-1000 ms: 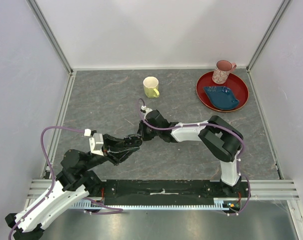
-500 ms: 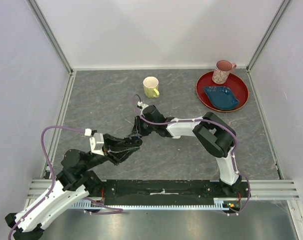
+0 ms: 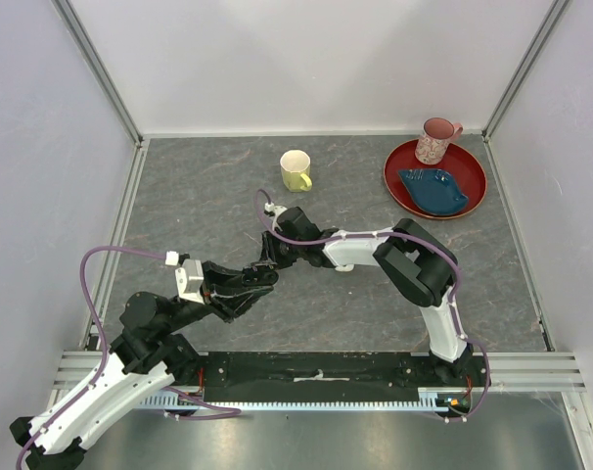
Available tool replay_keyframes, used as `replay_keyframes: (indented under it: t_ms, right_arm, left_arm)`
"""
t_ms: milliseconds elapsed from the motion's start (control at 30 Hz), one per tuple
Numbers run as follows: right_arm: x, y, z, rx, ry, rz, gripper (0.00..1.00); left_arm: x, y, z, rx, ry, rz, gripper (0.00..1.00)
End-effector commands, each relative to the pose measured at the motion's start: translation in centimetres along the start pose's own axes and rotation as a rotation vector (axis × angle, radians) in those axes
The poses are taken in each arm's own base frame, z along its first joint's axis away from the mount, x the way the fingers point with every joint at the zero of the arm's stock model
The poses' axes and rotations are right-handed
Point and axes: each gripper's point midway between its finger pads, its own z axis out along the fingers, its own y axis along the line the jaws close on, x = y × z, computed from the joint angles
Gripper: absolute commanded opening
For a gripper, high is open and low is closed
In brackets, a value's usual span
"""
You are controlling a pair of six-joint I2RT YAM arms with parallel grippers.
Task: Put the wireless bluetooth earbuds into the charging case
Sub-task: Adjust the earbud at the center of the board.
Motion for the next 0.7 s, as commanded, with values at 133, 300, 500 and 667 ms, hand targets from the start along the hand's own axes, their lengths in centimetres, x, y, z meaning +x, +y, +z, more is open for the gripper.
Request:
replay_keyframes:
  t_ms: [133,300,500,667]
  right_arm:
    - [0.6,0.0,0.9,-0.01,0.031,-0.044,0.35]
    - [1.3,-0.2,1.0,0.013,0.051,-0.066,0.35]
    - [2.0,-0.6,1.4,0.039,0.072,-0.094,0.35]
    - [2.2,-0.3,1.6,0.044,0.078,-0.109,0.35]
  left_arm:
    - [-0.4,0.1,0.4,-0.002,-0.017,-0.013,0.02]
    - [-0.4,0.0,0.3,-0.002,-0.018,-0.014,0.02]
    - [-0.3,0.0,0.3,-0.001,-0.016,-0.018,0.02]
    - [-0.5,0.0,0.4,-0.002,-0.019,-0.017,0.02]
